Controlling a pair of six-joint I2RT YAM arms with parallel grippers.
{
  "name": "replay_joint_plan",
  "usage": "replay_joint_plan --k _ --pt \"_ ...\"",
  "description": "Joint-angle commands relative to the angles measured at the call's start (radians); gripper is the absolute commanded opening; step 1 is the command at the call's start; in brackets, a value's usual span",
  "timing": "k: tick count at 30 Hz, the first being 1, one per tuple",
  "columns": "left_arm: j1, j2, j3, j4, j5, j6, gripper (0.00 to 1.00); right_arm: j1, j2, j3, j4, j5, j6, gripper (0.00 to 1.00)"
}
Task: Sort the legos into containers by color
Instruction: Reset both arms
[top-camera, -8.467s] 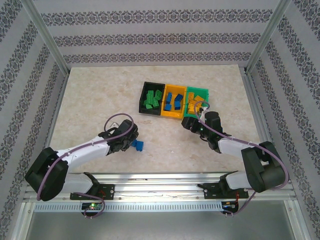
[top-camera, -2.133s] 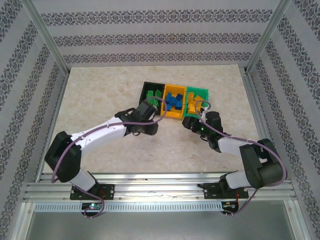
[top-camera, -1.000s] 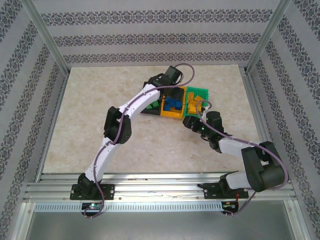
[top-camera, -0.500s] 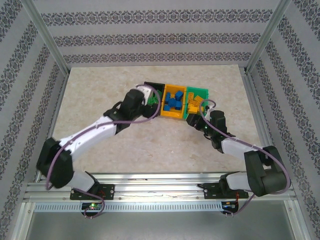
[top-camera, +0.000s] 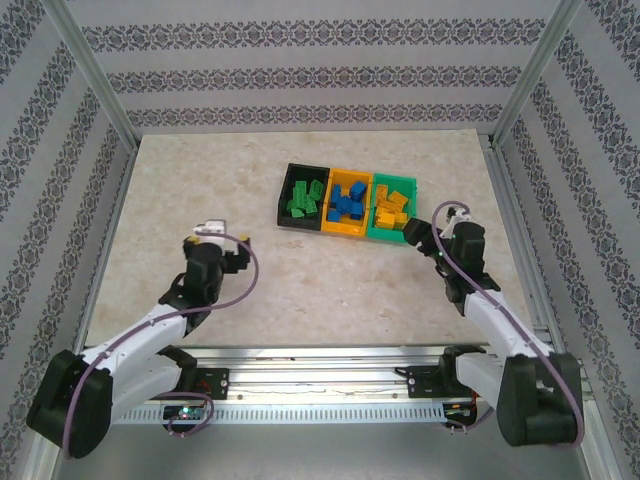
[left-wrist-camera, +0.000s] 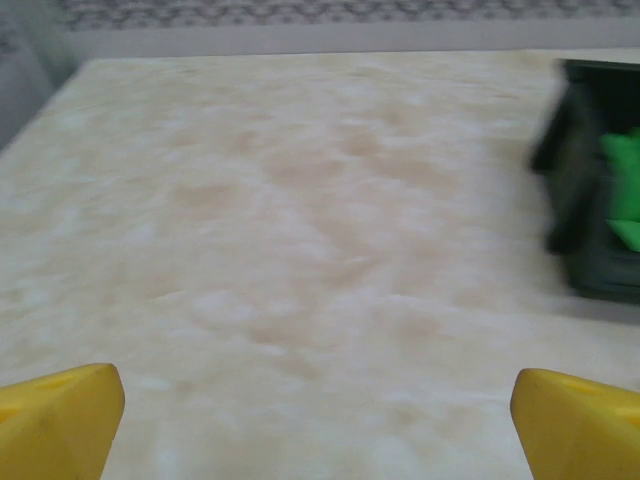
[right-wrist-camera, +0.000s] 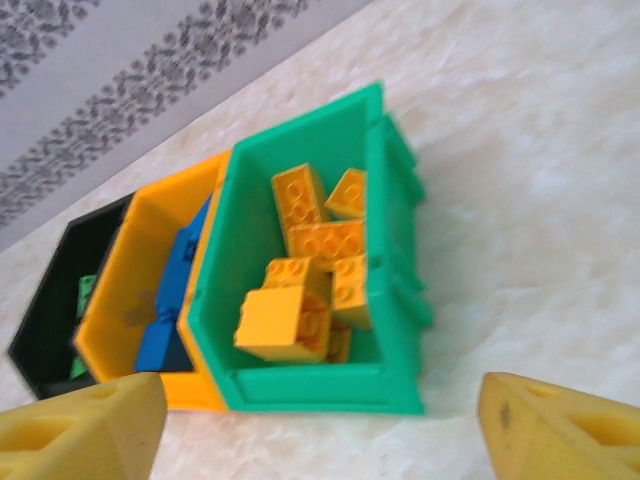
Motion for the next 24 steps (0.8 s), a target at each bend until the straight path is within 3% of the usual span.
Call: replay_joint_plan --k 1,6,10,13,16,21,22,24 --pt "0.080 -0.010 -0.013 0.197 0.005 0.013 1.00 -0.005 -0.063 0.014 -0.074 0.185 -0.096 0.91" --pt "0.209 0.137 0.013 0.263 0.083 0.007 1.00 -0.005 -0.106 -0.050 0.007 0.483 -0.108 0.98" --pt "0.270 0.279 -0.025 0.452 0.179 0.056 1.00 -0.005 -0.072 -0.175 0.256 0.650 -0.092 0.98" --pt "0.282 0.378 -0.049 0.609 0.180 0.078 0.99 -0.006 0.000 -0.222 0.446 0.612 -0.271 0.98" --pt "0.285 0.387 -0.042 0.600 0.205 0.094 0.99 -0.005 0.098 -0.166 0.402 0.507 -0.432 0.98" --pt "0.310 0.667 -0.049 0.920 0.285 0.120 0.99 -0.001 0.233 -0.161 0.552 0.403 -0.446 0.98" --pt "0.311 0.667 -0.041 0.921 0.319 0.131 1.00 0.001 0.243 -0.166 0.582 0.373 -0.453 0.98" --pt "0.310 0.586 -0.003 0.708 0.337 0.128 1.00 0.004 0.284 -0.183 0.678 0.349 -0.462 0.98"
